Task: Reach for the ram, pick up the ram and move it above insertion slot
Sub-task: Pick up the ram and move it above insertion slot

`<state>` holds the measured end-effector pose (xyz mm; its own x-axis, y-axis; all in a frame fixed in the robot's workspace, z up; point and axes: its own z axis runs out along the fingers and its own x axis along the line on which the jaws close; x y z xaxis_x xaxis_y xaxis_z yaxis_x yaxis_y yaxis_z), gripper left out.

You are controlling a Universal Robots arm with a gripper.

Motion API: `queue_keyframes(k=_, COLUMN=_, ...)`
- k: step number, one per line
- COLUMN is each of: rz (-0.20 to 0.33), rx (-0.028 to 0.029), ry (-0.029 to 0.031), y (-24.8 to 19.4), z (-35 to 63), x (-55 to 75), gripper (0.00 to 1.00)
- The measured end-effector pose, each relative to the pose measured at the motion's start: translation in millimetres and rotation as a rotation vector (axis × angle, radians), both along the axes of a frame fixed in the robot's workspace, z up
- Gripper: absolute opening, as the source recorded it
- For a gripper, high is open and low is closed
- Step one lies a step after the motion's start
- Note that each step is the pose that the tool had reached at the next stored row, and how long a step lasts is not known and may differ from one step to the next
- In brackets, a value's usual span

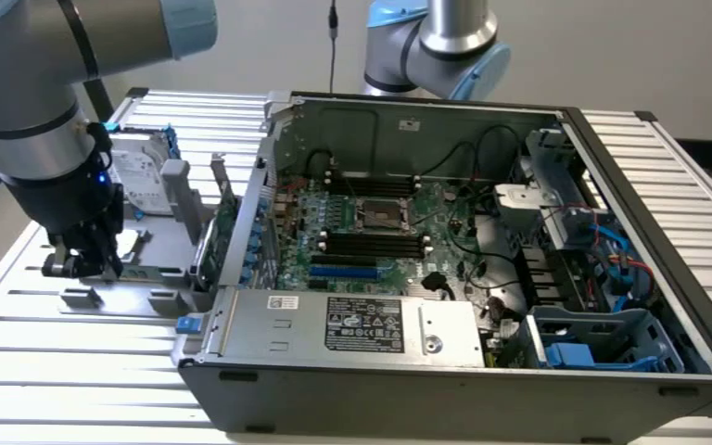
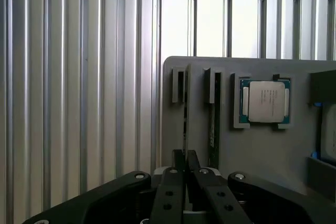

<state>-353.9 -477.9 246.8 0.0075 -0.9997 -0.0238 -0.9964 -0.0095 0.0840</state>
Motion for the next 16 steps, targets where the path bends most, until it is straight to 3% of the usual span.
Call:
queue_keyframes(k=8, rz=0.023, rx=0.0002, ry=0.0000, y=4.6, z=28.2, x=0.1, gripper=0.14)
queue_keyframes(k=16, rz=0.039, rx=0.0002, ry=0.0000, y=8.5, z=63.4, x=3.2, gripper=0.14)
